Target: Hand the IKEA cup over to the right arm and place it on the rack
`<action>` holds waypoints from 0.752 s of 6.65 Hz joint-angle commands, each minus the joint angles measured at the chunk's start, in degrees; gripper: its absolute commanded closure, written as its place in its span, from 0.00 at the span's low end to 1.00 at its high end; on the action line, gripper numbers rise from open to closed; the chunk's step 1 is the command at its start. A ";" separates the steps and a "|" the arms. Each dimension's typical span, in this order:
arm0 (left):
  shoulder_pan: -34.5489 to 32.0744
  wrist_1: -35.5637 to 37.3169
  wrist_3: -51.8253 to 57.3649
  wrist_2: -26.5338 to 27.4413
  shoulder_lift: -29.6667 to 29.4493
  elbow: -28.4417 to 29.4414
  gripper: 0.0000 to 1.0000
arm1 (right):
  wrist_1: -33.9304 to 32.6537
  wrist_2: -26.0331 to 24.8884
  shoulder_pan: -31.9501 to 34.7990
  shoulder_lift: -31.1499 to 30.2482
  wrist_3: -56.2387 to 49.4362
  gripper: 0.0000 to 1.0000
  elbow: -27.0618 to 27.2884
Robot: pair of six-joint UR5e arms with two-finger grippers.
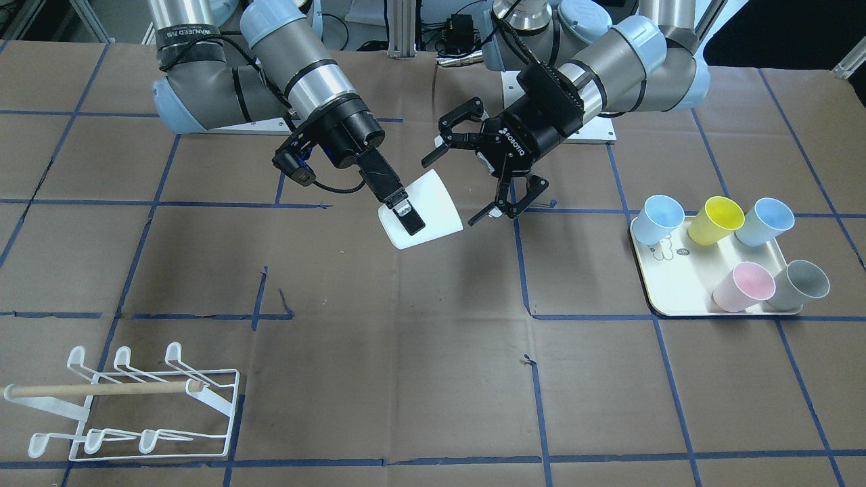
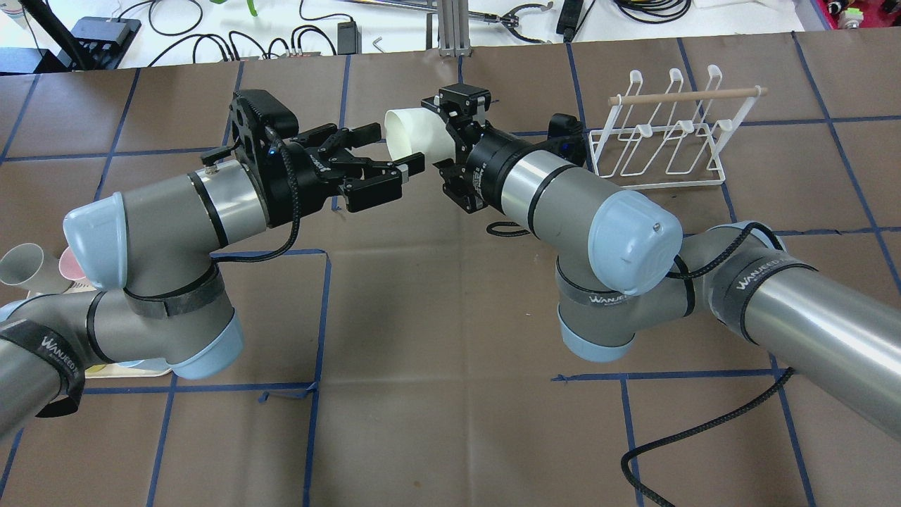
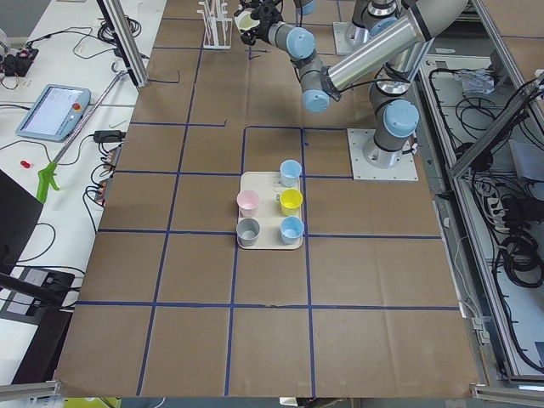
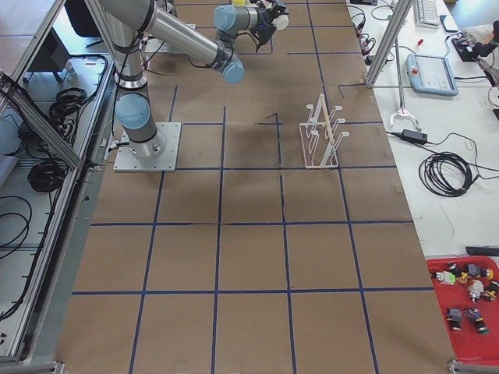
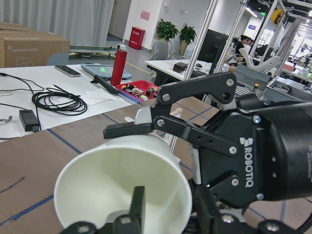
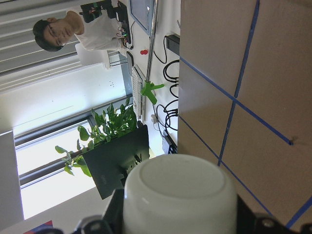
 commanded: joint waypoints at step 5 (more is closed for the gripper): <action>9.12 -17.63 -0.97 16.82 2.09 8.23 0.00 | -0.42 -0.56 -11.36 0.92 -21.90 0.73 -4.34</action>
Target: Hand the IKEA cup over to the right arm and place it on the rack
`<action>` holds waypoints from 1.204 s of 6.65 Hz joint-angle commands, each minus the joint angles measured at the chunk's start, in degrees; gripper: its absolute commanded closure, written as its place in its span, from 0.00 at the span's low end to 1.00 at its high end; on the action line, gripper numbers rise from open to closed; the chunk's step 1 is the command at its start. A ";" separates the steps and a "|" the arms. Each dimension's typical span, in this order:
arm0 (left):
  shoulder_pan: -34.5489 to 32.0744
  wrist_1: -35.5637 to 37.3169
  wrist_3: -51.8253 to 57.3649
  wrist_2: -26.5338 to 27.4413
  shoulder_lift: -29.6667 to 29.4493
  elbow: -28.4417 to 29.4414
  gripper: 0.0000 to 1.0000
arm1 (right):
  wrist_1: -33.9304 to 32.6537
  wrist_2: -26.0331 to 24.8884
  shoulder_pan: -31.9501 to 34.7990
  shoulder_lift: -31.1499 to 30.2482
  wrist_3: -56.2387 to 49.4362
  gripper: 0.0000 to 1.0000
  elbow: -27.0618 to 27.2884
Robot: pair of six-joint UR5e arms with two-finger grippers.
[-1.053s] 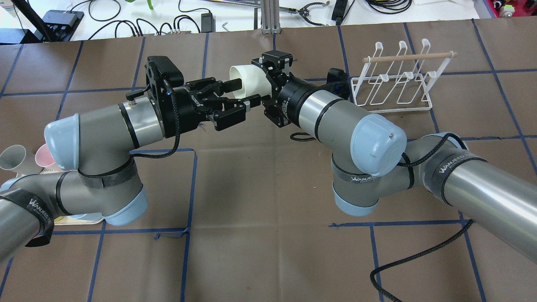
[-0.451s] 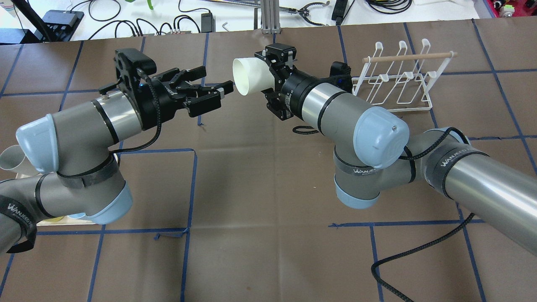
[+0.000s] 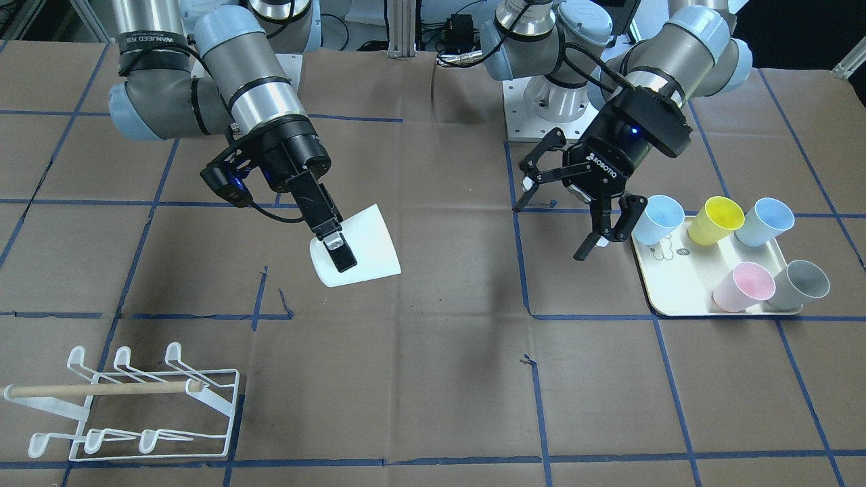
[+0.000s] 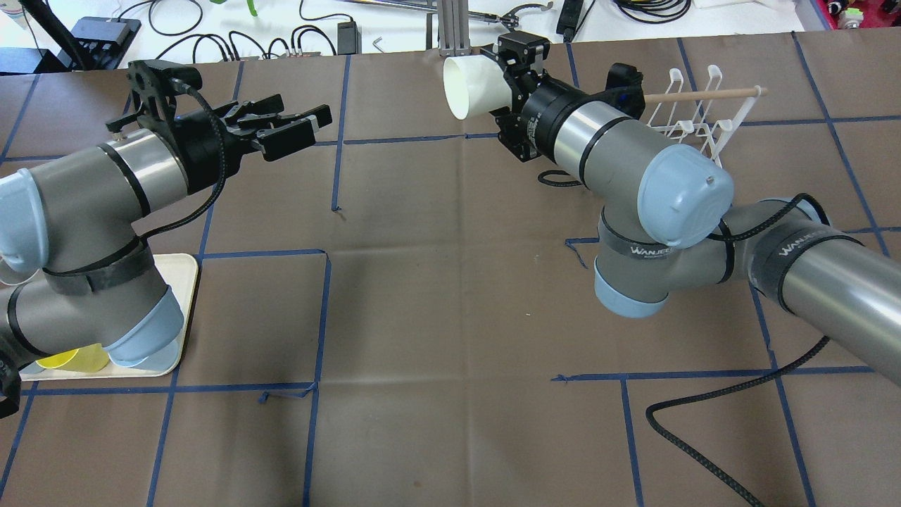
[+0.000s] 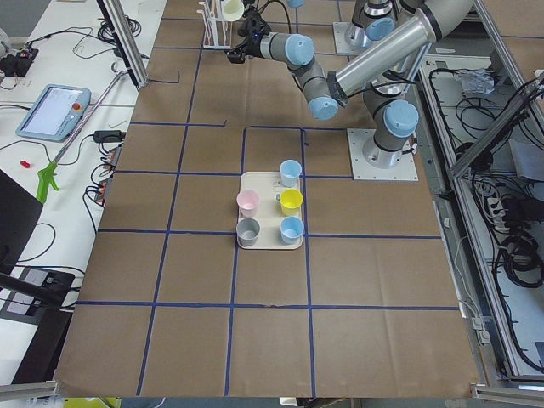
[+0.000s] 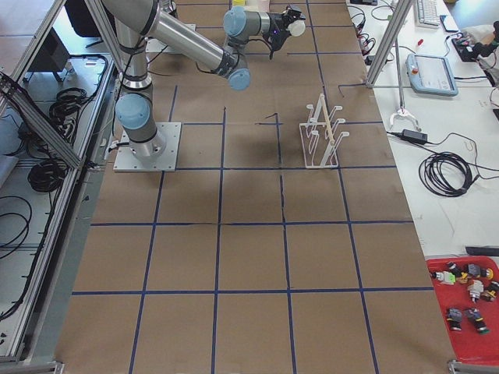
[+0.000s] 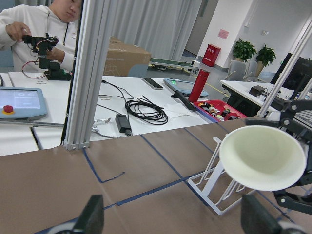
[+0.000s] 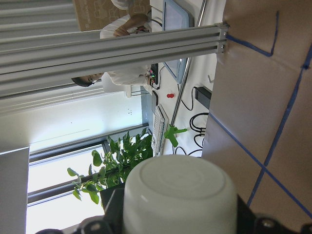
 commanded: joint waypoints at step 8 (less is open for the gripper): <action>-11.76 -85.42 -10.37 46.08 1.68 33.57 0.00 | -7.98 -3.62 -16.07 12.68 -81.26 0.79 -9.86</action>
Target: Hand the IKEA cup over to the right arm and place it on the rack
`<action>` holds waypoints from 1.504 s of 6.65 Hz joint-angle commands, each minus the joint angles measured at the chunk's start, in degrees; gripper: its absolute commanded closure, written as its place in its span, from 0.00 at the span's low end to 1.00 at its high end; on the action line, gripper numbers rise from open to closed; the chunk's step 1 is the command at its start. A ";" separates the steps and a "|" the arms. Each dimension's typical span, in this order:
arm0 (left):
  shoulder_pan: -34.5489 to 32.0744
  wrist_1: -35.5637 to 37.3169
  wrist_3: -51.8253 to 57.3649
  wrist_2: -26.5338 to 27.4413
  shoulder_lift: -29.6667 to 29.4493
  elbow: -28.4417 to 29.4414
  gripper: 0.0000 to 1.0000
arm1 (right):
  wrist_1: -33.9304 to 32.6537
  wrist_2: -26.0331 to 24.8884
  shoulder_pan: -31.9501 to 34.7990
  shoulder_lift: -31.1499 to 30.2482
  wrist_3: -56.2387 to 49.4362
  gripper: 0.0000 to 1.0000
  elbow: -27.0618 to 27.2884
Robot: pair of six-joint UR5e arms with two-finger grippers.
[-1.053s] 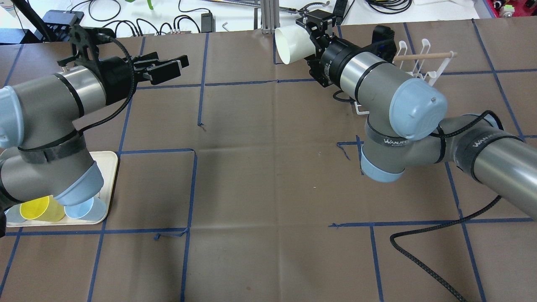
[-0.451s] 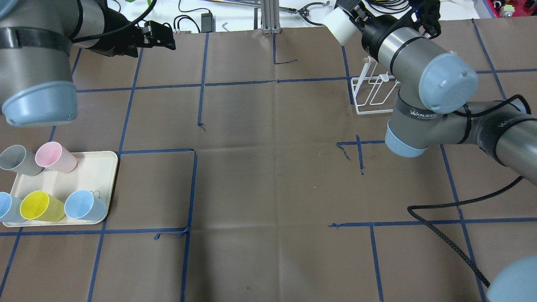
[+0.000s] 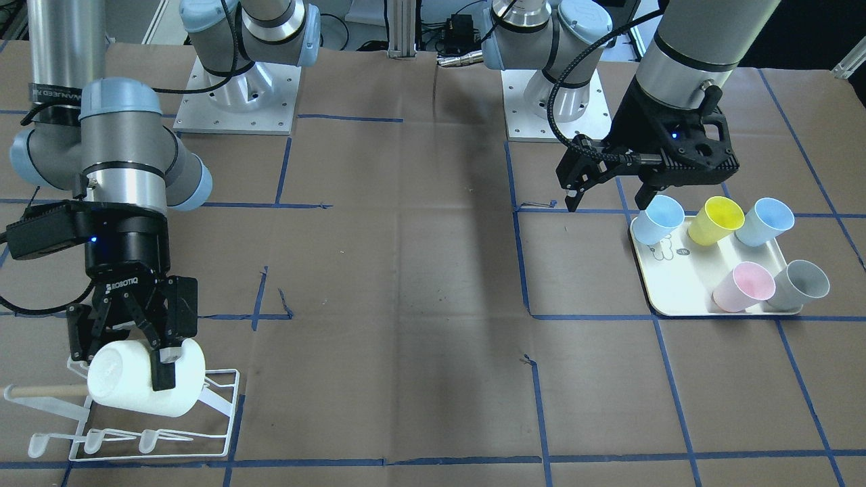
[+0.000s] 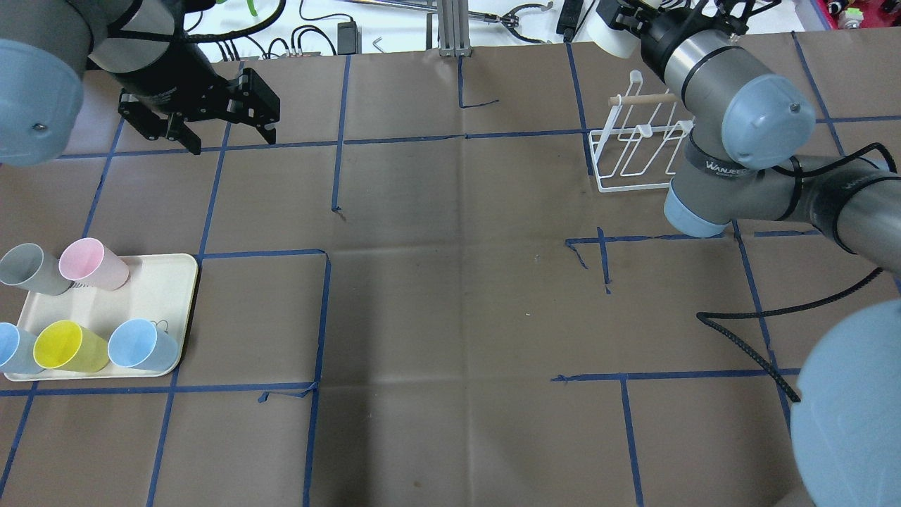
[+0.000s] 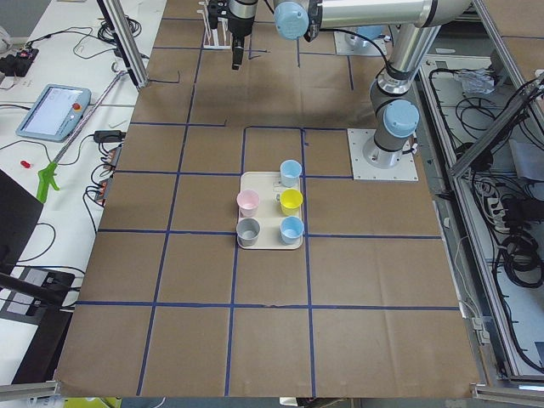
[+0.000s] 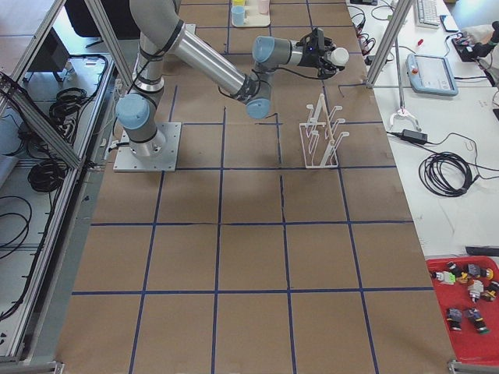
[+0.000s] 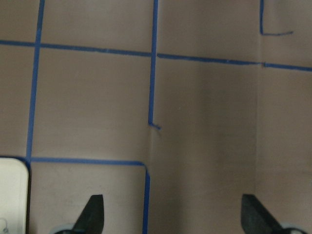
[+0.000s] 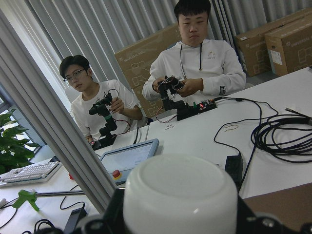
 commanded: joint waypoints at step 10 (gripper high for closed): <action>31.66 2.85 40.47 4.30 20.49 -29.47 0.00 | -5.02 -6.44 -0.38 12.57 -16.53 0.79 -4.24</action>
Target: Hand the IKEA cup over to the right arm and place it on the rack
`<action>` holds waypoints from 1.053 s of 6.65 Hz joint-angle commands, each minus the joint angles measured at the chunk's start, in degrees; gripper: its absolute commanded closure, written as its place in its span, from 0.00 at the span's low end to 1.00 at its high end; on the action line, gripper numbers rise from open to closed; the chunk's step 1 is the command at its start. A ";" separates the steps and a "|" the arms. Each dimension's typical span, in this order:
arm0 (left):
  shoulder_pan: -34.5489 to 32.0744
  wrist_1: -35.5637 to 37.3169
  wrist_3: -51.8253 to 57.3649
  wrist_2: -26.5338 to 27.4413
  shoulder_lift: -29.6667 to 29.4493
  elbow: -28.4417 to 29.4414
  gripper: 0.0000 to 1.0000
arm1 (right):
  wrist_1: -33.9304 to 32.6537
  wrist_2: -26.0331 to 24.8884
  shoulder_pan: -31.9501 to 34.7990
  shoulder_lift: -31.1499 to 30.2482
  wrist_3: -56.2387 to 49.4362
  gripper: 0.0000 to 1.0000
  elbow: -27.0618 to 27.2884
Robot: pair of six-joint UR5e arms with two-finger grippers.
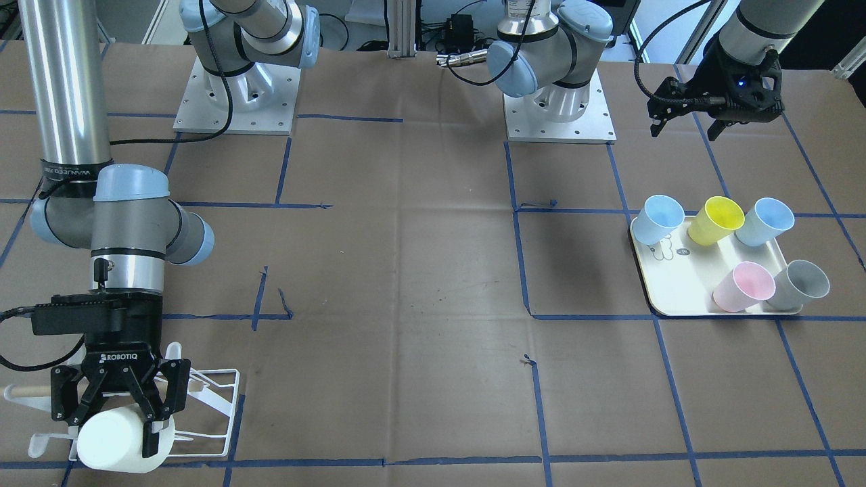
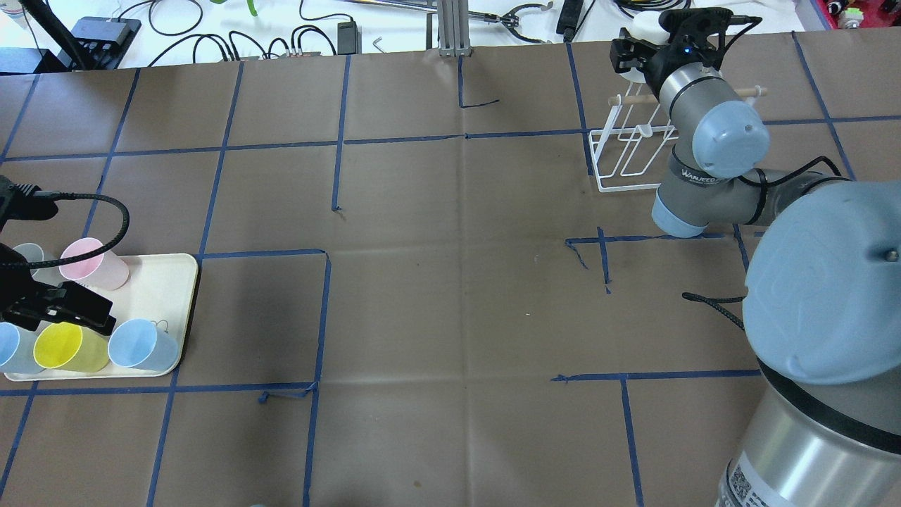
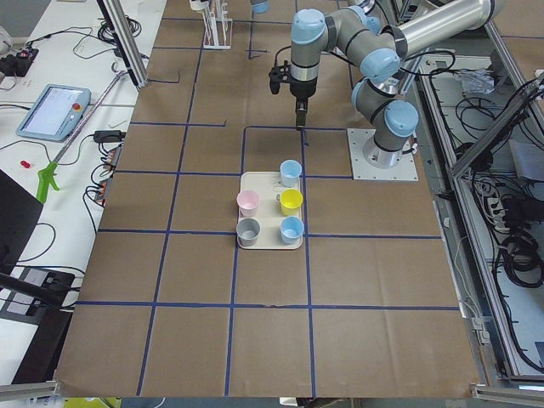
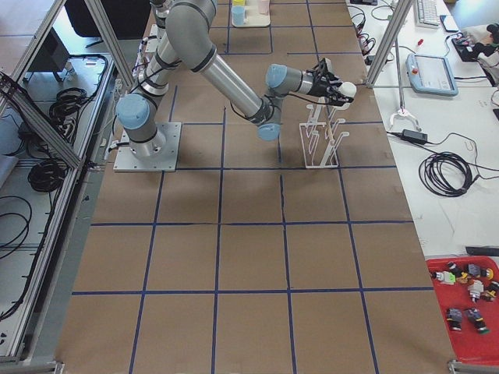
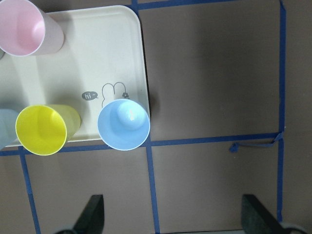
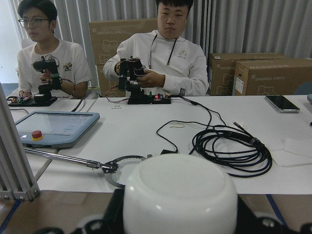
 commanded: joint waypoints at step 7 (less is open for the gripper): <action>1.09 26.06 0.53 -0.35 -14.00 -15.31 0.01 | 0.40 0.03 0.06 1.24 0.54 0.00 0.50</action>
